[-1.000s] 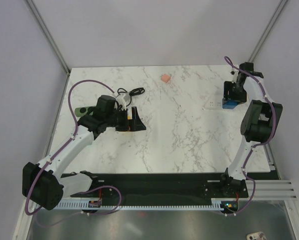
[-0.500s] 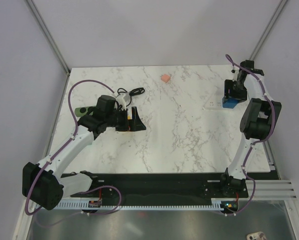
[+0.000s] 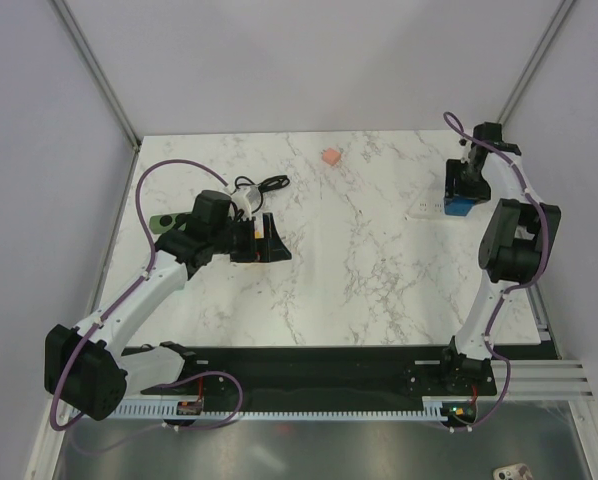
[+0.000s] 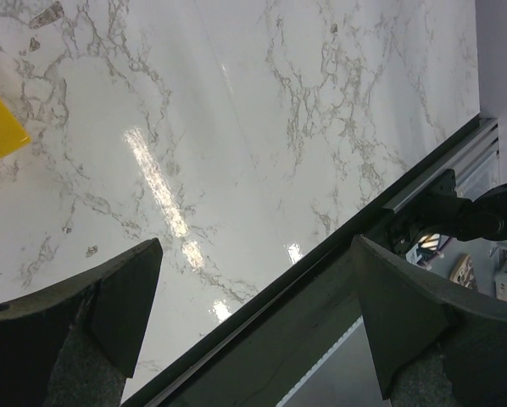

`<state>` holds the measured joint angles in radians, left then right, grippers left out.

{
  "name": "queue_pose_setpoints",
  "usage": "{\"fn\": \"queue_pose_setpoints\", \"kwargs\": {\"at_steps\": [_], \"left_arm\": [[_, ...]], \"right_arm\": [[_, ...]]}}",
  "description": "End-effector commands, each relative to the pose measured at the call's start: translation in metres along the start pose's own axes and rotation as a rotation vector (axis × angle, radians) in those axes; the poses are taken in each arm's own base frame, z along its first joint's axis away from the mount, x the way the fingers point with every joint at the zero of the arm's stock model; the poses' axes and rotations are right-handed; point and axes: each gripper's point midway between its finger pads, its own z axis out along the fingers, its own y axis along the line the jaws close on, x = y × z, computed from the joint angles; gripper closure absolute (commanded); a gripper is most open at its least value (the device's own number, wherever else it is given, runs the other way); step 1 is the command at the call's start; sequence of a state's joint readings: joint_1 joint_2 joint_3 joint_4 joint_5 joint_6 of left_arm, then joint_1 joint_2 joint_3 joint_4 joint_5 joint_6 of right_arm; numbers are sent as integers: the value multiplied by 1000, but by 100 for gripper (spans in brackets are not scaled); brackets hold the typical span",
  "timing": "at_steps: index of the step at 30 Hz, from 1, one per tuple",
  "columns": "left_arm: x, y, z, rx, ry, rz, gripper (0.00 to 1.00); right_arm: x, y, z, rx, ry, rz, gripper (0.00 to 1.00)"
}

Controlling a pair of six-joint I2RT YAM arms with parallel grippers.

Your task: Insert the plug

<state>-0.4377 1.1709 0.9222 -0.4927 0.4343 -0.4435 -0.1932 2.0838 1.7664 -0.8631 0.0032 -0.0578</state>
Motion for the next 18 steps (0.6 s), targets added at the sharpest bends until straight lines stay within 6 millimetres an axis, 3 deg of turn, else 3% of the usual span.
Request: {"fn": "queue_pose_setpoints", "kwargs": {"at_steps": [1,10,18], "left_arm": [[-10,3,-4,-14,-36,51,0],[-12,1,-6,-2,-40,47,0],[-11,-1,-6,7,-38,45,0]], "right_arm": [[53,6,60,24,121,21,100],[70,13,77,15,160,29,100],[88,12,79,-6,160,94,100]]}}
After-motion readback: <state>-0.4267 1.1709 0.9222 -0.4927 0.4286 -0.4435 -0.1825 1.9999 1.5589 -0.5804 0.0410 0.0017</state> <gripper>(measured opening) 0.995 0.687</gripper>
